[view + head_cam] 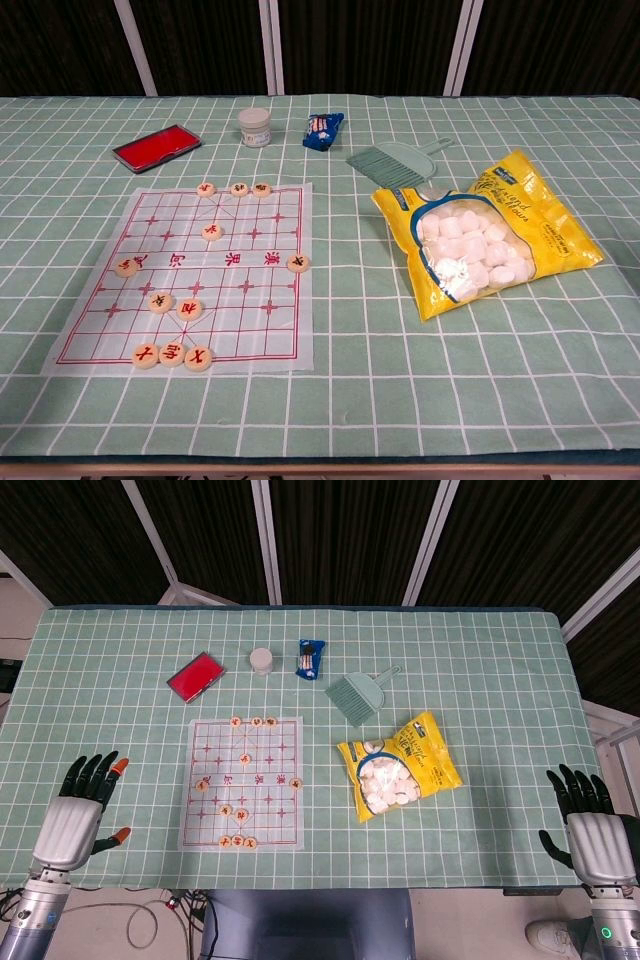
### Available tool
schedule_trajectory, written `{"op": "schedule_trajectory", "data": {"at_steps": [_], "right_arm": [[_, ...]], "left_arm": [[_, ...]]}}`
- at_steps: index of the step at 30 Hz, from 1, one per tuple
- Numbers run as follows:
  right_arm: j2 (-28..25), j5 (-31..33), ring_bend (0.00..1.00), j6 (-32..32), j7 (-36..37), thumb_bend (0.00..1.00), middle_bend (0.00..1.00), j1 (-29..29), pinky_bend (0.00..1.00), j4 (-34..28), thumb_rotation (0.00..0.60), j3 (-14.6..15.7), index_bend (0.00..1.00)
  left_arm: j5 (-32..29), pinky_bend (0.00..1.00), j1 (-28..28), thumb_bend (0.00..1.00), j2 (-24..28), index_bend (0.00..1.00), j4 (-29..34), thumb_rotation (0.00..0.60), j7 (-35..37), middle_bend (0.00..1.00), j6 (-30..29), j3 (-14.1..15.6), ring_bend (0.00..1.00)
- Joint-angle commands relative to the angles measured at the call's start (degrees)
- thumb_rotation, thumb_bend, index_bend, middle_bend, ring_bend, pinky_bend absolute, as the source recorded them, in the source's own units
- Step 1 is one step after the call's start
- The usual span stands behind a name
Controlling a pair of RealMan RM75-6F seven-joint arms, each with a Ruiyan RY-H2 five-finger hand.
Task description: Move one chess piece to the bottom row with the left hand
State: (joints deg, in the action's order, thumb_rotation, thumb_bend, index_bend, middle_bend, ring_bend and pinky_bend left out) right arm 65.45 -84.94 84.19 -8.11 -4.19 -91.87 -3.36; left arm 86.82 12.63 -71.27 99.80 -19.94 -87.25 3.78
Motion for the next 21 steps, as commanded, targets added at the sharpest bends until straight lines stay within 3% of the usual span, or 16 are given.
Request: {"op": "schedule_trajectory", "data": {"at_steps": [1, 13, 15, 16, 18, 20, 21], "right_arm": [[0.0, -0.1, 0.00, 0.0, -0.1, 0.34, 0.00, 0.0, 0.00, 0.0, 0.600, 0.0, 0.00], [0.0, 0.0, 0.00, -0.2, -0.4, 0.34, 0.00, 0.1, 0.00, -0.7, 0.600, 0.3, 0.00], [0.0, -0.1, 0.00, -0.3, -0.5, 0.34, 0.00, 0.1, 0.00, -0.8, 0.600, 0.4, 0.00], [0.0, -0.1, 0.00, -0.3, -0.5, 0.34, 0.00, 0.0, 0.00, -0.8, 0.600, 0.4, 0.00], [0.0, 0.1, 0.00, -0.4, -0.3, 0.34, 0.00, 0.0, 0.00, -0.8, 0.600, 0.3, 0.00], [0.0, 0.3, 0.00, -0.5, -0.1, 0.34, 0.00, 0.0, 0.00, -0.8, 0.600, 0.1, 0.00], [0.0, 0.4, 0.00, -0.7, 0.0, 0.34, 0.00, -0.1, 0.00, -0.8, 0.600, 0.1, 0.00]], "left_arm": [[0.0, 0.01, -0.1, 0.00, 0.0, 0.00, -0.1, 0.600, -0.1, 0.00, 0.3, -0.3, 0.00], [-0.1, 0.02, 0.4, 0.00, 0.1, 0.00, 2.3, 0.600, -2.3, 0.00, 2.1, -1.8, 0.00], [-0.6, 0.06, 1.0, 0.00, 0.3, 0.00, 3.4, 0.600, -3.6, 0.01, 3.2, -2.5, 0.00], [-0.7, 0.13, 1.3, 0.00, 0.3, 0.00, 3.6, 0.600, -4.0, 0.06, 3.4, -2.7, 0.05], [-1.5, 0.34, 2.4, 0.01, 0.3, 0.00, 4.6, 0.600, -6.2, 0.25, 4.8, -3.9, 0.24], [-2.8, 0.65, 3.8, 0.04, 0.0, 0.01, 5.9, 0.600, -8.4, 0.59, 6.8, -5.0, 0.55], [-3.6, 0.72, 4.5, 0.04, -0.2, 0.03, 6.6, 0.600, -9.0, 0.68, 8.0, -5.4, 0.63]]}}
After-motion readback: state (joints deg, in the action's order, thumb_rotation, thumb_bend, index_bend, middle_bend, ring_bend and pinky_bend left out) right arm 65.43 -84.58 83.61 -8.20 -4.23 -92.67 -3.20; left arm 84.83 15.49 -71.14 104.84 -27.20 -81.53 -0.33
